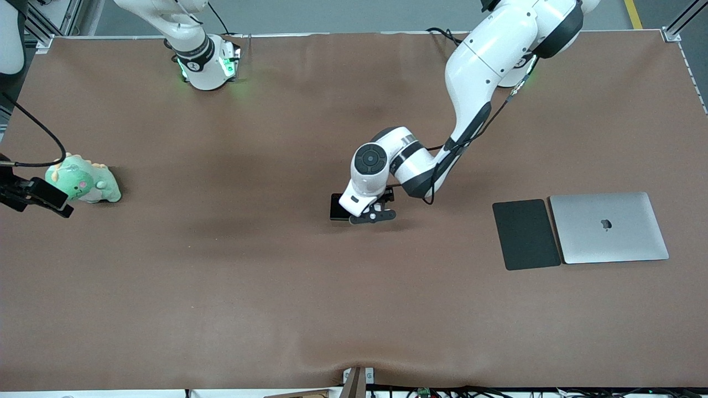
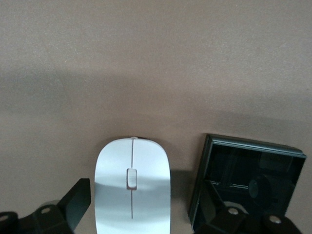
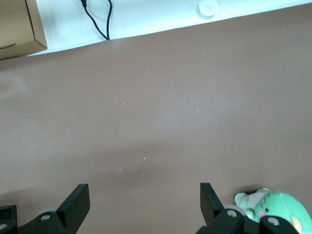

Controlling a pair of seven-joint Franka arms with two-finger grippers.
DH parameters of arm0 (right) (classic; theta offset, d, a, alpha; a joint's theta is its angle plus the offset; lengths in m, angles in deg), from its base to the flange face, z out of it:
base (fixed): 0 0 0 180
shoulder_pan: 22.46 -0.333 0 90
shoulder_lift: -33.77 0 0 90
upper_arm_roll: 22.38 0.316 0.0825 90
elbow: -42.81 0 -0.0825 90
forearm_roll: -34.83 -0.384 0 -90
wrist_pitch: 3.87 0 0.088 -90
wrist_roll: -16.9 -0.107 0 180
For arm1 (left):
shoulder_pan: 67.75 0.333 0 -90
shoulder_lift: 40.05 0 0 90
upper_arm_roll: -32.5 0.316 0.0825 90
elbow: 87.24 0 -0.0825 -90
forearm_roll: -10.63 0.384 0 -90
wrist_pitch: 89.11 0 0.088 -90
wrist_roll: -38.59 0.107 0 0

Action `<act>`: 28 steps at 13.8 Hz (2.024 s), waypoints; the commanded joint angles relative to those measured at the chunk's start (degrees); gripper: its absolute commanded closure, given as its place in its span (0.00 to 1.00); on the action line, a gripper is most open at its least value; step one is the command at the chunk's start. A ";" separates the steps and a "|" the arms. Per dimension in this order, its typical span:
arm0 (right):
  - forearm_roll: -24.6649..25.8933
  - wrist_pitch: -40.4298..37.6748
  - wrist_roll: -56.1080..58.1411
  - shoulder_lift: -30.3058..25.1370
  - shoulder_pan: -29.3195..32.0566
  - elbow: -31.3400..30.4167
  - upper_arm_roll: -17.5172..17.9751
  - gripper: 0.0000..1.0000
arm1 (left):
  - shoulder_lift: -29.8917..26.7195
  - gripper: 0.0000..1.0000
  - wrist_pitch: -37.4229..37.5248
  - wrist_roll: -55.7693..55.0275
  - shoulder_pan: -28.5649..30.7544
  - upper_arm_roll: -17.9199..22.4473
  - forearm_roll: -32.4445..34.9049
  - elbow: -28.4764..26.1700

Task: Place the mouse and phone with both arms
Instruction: 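Lower the left gripper and close it on the white mouse, then reach the right gripper toward the black phone while the left gripper holds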

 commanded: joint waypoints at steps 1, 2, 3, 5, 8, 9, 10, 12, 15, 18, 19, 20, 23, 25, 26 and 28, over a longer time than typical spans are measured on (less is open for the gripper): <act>-0.93 1.25 -0.09 0.73 0.34 0.71 0.45 0.00 | 0.28 0.00 0.08 -1.87 -0.33 0.34 1.84 0.86; -0.93 1.34 -0.09 0.73 0.34 0.71 0.45 0.00 | 0.02 0.00 0.08 -1.95 -0.15 0.34 1.84 0.94; -1.02 1.34 -0.18 0.73 0.34 0.71 0.36 0.00 | -0.24 0.00 0.16 -1.95 0.02 0.34 1.84 0.86; -1.45 1.34 -0.18 0.90 0.34 0.71 0.45 0.00 | -0.68 0.00 1.04 -1.87 0.37 0.34 1.84 0.86; -2.25 2.04 -0.18 0.90 0.34 0.71 0.45 0.00 | -0.86 0.00 2.18 -1.95 0.29 0.34 1.84 0.86; -2.25 2.13 -0.18 0.90 0.17 0.71 0.45 0.00 | -0.86 0.00 2.18 -1.95 0.03 0.34 1.84 0.77; -2.25 2.13 -0.18 0.90 -0.18 0.71 0.45 0.00 | -0.86 0.00 2.18 -1.95 0.02 0.34 1.75 0.68; -2.08 2.22 0.17 0.90 -0.97 0.71 0.45 0.00 | -0.77 0.00 2.79 -1.95 0.02 0.34 1.84 0.68; -2.08 3.18 0.08 0.82 -2.29 0.80 0.53 0.00 | -0.77 0.00 3.50 -1.95 -0.06 0.34 1.84 0.60; -2.16 4.24 -0.09 0.82 -2.99 0.80 0.62 0.00 | -0.34 0.00 3.50 -2.04 -0.50 0.34 1.75 0.77; -2.16 4.33 -0.18 0.82 -3.43 0.80 0.53 0.00 | -0.34 0.00 3.50 -2.04 -0.59 0.34 1.75 0.68; -1.99 4.85 -0.27 0.90 -3.61 0.80 0.53 0.00 | -0.34 0.02 3.50 -1.95 -0.59 0.34 1.75 0.68; -2.07 6.17 -0.44 0.82 -3.35 0.71 0.53 0.00 | -0.16 0.04 3.50 -1.95 -0.68 0.34 1.75 0.68; -2.16 6.26 -0.44 1.16 -3.61 0.71 0.53 0.00 | -0.16 0.10 3.50 -1.95 -0.68 0.34 1.75 0.68; -2.16 6.09 -0.53 1.86 -3.79 0.71 0.53 0.00 | -0.16 0.10 3.50 -1.87 -0.68 0.34 1.75 0.68; -2.25 6.26 -0.53 4.76 -4.92 0.71 0.53 0.00 | -0.16 0.14 3.50 -1.95 -0.68 0.34 1.75 0.68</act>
